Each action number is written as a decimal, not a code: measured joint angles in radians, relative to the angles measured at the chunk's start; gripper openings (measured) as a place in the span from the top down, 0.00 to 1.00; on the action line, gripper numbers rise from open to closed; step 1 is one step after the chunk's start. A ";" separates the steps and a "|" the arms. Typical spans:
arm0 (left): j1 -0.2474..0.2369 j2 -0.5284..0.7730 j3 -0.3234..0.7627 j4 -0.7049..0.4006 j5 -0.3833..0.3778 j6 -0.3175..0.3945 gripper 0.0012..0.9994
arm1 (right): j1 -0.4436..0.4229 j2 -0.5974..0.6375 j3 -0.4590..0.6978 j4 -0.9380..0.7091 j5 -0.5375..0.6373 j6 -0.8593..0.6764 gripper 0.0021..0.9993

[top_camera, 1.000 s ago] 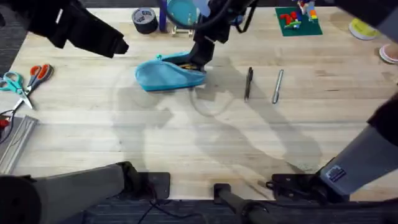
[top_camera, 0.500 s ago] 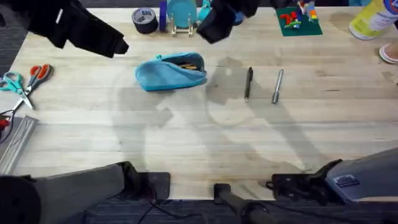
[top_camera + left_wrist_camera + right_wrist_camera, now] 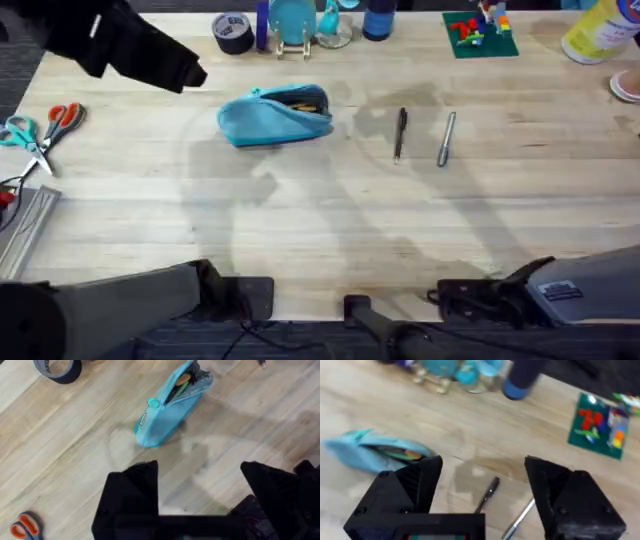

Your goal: Unzip the bag, pick up the pens from the table one at a time and place them inside, then zip the bag closed.

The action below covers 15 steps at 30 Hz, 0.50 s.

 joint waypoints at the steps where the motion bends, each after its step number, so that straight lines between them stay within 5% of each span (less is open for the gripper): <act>1: 0.000 0.000 0.000 0.000 0.000 0.000 0.00 | -0.001 0.000 0.000 -0.006 0.023 0.024 0.00; 15: 0.000 0.000 0.000 0.000 0.000 0.000 0.00 | -0.001 0.000 0.000 -0.076 0.057 0.127 0.00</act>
